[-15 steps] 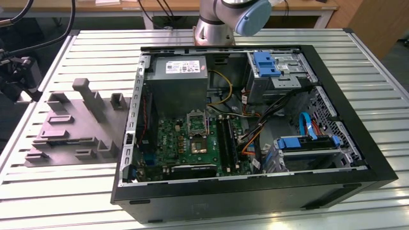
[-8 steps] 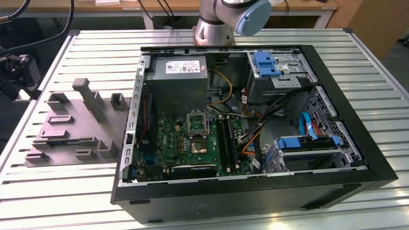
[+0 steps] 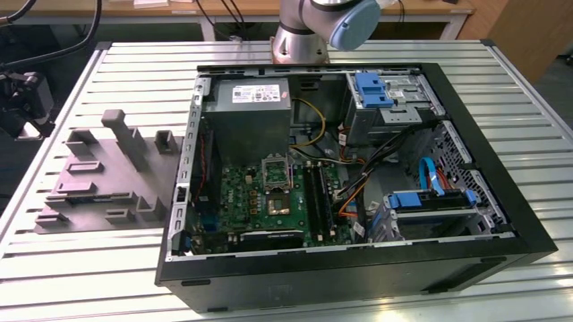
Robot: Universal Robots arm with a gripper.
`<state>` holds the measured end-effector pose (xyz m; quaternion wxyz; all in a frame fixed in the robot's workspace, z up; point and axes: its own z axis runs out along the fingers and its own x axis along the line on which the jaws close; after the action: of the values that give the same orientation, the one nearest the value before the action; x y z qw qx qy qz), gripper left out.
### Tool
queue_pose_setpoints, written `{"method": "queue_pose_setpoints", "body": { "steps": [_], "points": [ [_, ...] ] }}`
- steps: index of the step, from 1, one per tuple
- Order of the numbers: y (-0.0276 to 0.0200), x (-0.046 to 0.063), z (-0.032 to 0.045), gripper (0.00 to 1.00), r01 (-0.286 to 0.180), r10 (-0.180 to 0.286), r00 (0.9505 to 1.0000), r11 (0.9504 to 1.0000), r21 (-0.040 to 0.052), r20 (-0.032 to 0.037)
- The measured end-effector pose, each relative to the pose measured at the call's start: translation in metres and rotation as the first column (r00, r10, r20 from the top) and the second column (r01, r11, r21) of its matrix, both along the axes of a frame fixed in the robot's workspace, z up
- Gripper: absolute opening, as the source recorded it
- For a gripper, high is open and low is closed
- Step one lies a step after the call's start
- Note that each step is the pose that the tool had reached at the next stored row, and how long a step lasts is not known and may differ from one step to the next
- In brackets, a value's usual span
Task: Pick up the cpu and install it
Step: 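Pick up the cpu and move it towards the insertion slot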
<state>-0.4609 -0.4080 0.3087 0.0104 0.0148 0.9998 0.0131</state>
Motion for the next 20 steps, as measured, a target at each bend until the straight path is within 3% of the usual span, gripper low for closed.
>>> {"method": "queue_pose_setpoints", "body": {
  "steps": [20],
  "points": [
    [0.0, 0.0, 0.0071, 0.47, 0.0, 0.0, 1.0, 1.0, 0.0, 0.0001]
  ]
}}
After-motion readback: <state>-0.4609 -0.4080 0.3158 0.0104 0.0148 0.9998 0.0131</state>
